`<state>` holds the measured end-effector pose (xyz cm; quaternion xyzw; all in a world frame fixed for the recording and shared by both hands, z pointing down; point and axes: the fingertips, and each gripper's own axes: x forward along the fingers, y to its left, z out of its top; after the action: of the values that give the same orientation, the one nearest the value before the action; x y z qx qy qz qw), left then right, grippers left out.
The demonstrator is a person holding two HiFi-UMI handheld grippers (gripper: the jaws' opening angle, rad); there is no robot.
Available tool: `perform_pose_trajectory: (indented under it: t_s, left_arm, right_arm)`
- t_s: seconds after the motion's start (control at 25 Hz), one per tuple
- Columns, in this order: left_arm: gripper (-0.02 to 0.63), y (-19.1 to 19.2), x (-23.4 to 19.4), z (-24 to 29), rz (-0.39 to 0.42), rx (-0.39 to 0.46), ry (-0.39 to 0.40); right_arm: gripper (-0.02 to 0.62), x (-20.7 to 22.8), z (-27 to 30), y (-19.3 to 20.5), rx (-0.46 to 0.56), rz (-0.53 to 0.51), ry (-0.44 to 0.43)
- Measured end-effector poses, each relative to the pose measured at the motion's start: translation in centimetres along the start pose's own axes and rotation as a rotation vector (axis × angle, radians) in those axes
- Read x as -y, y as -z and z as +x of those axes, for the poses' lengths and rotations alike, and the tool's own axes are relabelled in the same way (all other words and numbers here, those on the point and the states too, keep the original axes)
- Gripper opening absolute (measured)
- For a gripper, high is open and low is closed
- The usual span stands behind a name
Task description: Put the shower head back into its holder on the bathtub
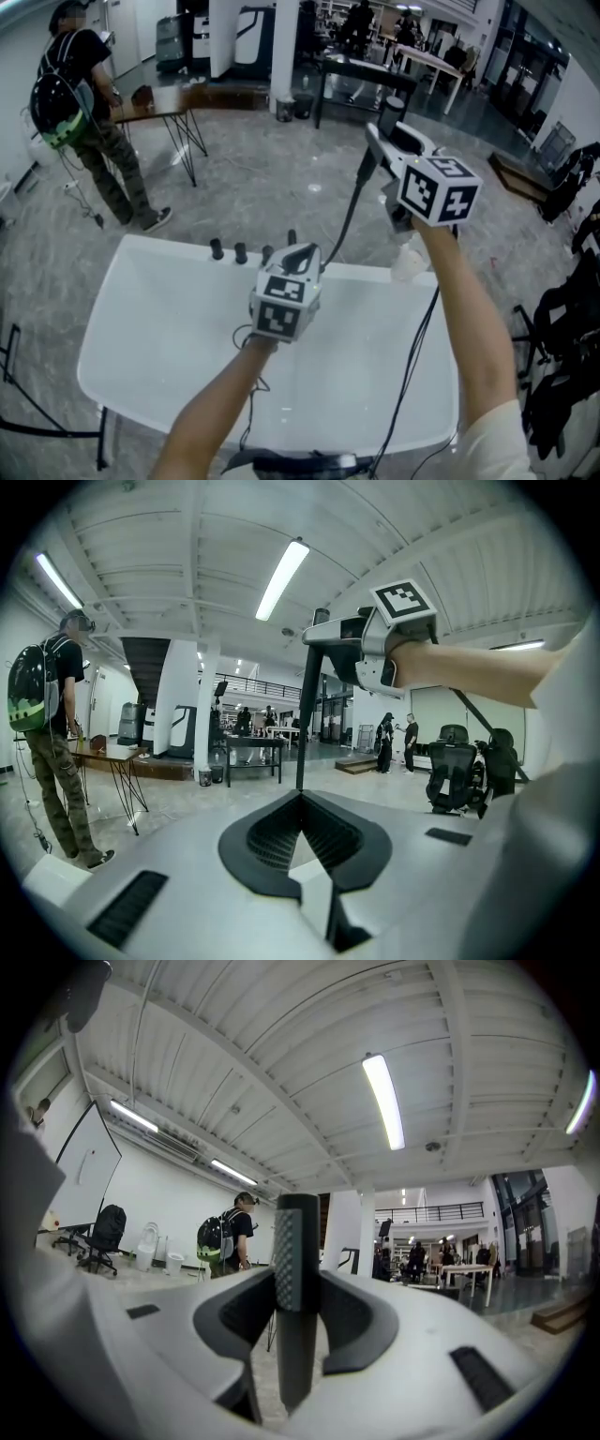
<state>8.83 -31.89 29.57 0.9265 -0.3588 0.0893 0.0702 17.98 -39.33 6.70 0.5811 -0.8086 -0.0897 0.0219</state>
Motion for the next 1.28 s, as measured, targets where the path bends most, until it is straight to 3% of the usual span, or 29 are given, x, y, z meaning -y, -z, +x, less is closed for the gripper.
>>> perform_pose_trajectory:
  t_s: [1.28]
  left_arm:
    - [0.005,4.2,0.3,0.3,-0.030,-0.062,-0.011]
  right_arm:
    - [0.149,0.4,-1.0,10.4,-0.108,0.088,0.015]
